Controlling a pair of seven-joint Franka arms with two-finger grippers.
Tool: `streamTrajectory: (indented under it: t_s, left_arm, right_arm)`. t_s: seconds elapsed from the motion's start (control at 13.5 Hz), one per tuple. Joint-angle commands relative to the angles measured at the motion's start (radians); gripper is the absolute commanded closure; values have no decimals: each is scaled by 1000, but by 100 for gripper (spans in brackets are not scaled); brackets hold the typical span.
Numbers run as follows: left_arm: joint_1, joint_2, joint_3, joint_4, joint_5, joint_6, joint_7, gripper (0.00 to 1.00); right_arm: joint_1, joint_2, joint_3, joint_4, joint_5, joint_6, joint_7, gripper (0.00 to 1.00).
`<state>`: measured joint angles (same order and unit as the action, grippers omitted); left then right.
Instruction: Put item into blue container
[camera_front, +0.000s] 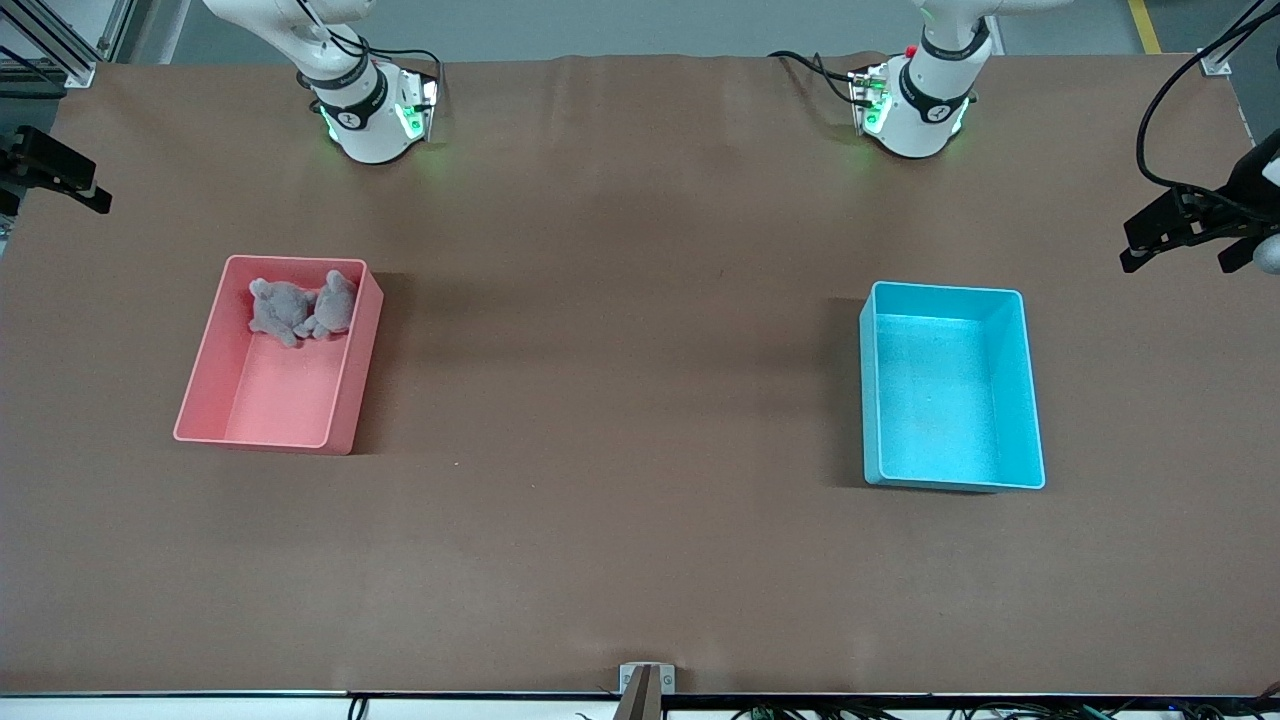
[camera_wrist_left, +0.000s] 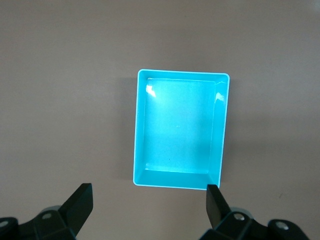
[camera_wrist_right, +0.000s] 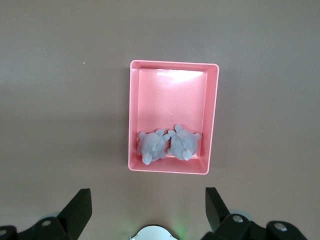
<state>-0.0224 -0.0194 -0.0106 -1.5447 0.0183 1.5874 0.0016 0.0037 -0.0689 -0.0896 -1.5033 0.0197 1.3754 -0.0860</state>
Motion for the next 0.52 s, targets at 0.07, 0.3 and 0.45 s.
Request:
streamTrajectory:
  t_s: [0.07, 0.3, 0.45]
  left_arm:
    - [4, 15, 0, 25, -12, -12, 6, 0]
    - [2, 15, 0, 25, -11, -10, 0, 0]
    - [-1, 16, 0, 25, -11, -12, -2, 0]
  right_arm:
    - [6, -15, -2, -11, -4, -4, 11, 0]
    - [6, -15, -1, -11, -3, -4, 11, 0]
    - [6, -15, -1, -11, -3, -4, 12, 0]
